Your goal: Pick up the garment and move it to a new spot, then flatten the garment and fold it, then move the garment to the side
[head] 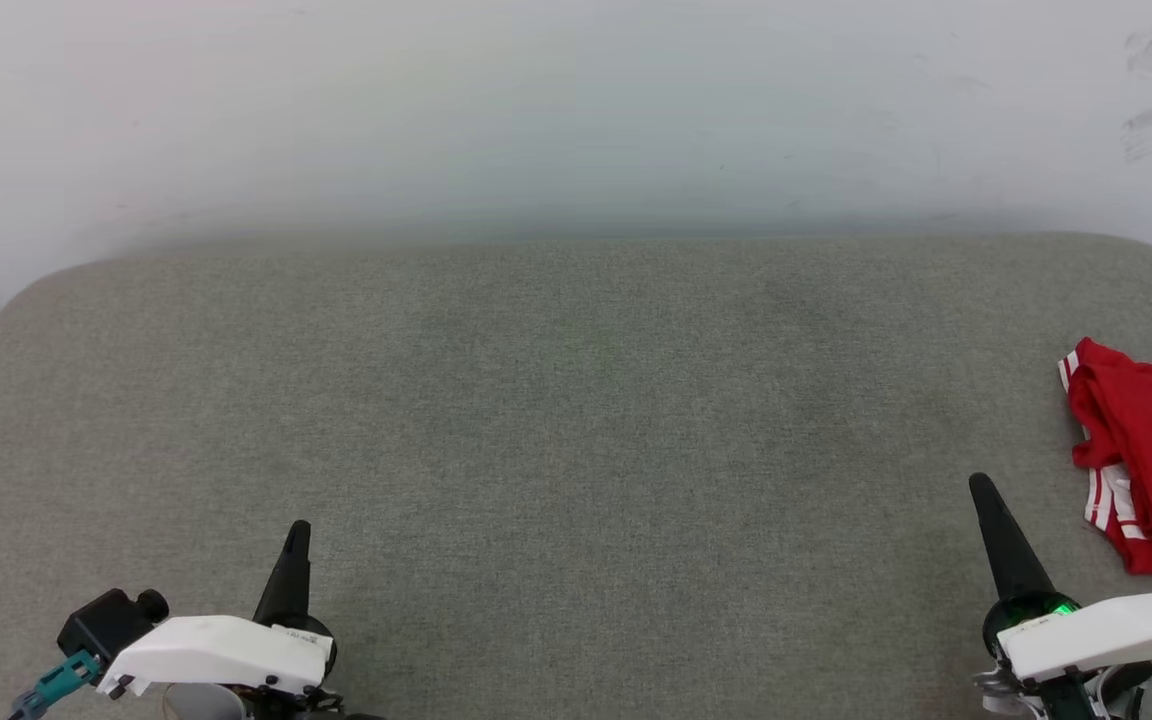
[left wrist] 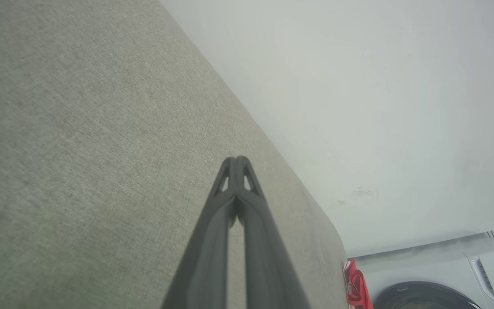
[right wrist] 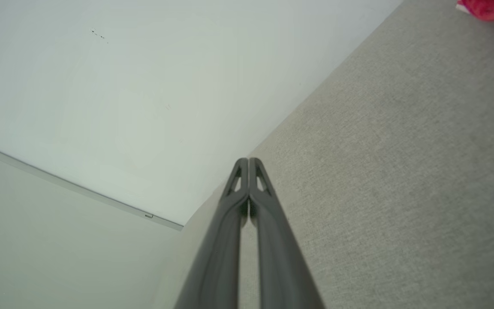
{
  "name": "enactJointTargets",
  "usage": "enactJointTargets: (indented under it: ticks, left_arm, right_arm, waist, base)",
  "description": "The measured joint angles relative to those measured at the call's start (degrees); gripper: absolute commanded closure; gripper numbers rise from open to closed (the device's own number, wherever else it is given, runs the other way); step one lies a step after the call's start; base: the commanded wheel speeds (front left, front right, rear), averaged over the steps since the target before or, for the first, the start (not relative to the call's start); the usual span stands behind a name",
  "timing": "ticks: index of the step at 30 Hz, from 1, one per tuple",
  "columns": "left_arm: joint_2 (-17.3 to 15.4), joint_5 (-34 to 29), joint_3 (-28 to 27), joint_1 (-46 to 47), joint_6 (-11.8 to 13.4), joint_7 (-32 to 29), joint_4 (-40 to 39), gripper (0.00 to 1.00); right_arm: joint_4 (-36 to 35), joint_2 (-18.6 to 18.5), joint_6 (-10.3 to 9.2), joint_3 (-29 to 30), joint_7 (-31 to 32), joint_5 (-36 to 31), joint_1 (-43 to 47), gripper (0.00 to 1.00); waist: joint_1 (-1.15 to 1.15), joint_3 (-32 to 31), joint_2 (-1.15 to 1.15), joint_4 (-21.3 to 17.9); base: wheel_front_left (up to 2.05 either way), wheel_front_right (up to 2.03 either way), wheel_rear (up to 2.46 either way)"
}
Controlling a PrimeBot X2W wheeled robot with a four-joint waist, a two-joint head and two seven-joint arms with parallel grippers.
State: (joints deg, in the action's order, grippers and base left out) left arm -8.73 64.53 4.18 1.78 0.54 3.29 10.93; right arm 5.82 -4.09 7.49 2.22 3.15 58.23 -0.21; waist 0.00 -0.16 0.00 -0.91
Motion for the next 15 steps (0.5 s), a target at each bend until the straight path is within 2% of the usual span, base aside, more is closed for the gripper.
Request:
enactJointTargets:
  ticks: [15]
  left_arm:
    - [1.3,7.6,-2.6,1.1,-2.1,-2.3,0.8,1.00]
  right_arm:
    - [2.1,0.0,0.00,0.6,0.4,9.3,-1.5,1.00]
  waist:
    - [0.00,0.1,0.00,0.2]
  base:
    - [0.00,0.00,0.00]
